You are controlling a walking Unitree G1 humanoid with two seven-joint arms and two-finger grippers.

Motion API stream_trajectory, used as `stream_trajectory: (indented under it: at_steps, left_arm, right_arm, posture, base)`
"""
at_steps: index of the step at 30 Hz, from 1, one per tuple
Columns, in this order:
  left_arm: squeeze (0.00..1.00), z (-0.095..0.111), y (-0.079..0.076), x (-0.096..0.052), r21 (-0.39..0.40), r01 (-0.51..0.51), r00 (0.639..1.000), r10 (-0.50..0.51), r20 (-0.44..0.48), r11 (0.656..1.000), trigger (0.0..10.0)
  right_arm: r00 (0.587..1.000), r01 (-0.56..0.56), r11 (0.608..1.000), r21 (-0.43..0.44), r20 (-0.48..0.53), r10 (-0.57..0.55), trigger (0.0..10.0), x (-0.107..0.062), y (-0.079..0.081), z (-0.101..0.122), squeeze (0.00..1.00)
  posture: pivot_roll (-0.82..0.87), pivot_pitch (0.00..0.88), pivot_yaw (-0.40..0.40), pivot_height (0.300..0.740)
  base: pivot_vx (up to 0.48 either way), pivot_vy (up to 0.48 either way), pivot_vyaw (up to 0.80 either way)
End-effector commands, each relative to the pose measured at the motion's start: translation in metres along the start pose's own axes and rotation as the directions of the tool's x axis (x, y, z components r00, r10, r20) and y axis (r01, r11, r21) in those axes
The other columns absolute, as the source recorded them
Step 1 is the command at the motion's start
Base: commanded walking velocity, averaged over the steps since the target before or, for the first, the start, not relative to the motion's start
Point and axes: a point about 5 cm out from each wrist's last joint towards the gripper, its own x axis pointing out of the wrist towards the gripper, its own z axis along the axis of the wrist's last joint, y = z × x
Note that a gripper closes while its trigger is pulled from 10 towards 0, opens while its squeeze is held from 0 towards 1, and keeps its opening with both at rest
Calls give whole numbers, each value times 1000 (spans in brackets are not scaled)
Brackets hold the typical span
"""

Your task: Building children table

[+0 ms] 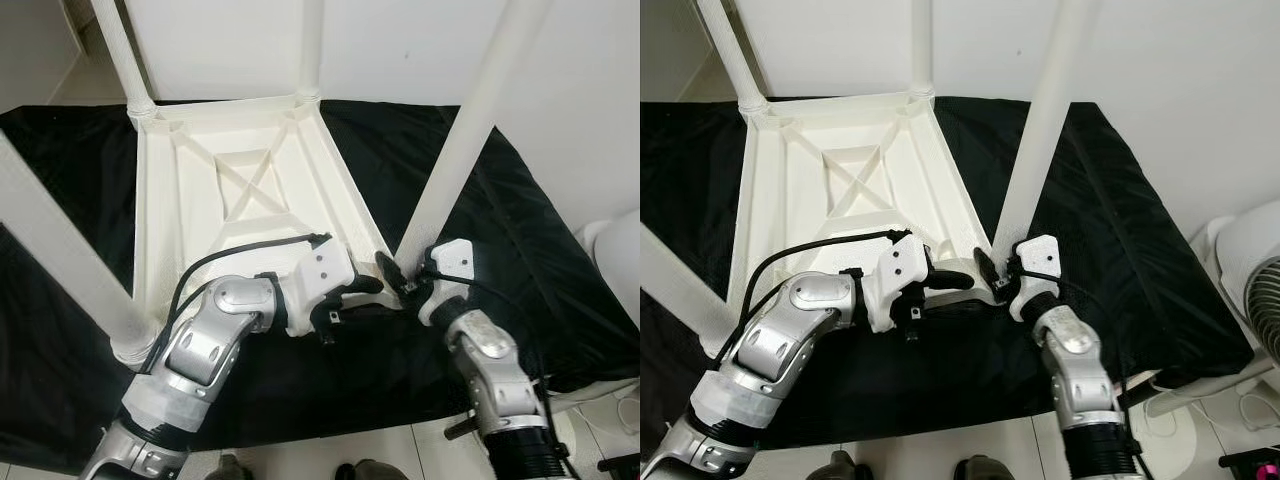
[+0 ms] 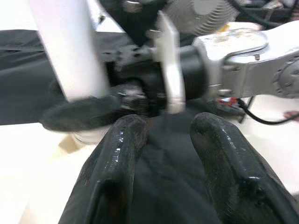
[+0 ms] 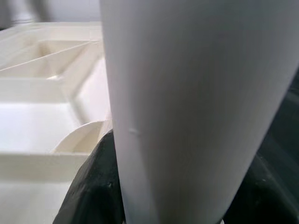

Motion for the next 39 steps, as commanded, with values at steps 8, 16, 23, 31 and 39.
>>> stream_trajectory:
  at_steps: [8,16,23,31,39]
  left_arm:
    - [0,-1,6,0,-2,-81,997,81,-6,997,10000]
    - [0,-1,6,0,-1,-75,997,75,-7,997,10000]
    - [0,0,6,0,-1,-81,997,81,-4,997,10000]
    - [0,0,7,0,-2,-83,997,83,-2,997,10000]
    - [0,1,8,3,3,-72,997,72,2,997,10000]
  right_arm:
    - [975,220,976,1,-30,-220,10000,-4,19,-8,0]
    - [975,222,975,-6,-26,-222,10000,-5,18,-6,294]
    - [985,171,985,9,7,-171,10000,-9,13,-3,1000]
    - [1000,3,1000,27,3,-3,10000,-20,3,-4,0]
    - [961,-275,960,-49,8,276,10000,-11,-13,5,0]
  posture:
    - [-117,54,-12,740]
    - [-121,58,-10,740]
    - [-117,58,-16,740]
    - [-124,59,-12,740]
    - [-134,55,1,740]
  base:
    - [0,0,0]
    - [0,0,0]
    - [0,0,0]
    - [0,0,0]
    - [0,0,0]
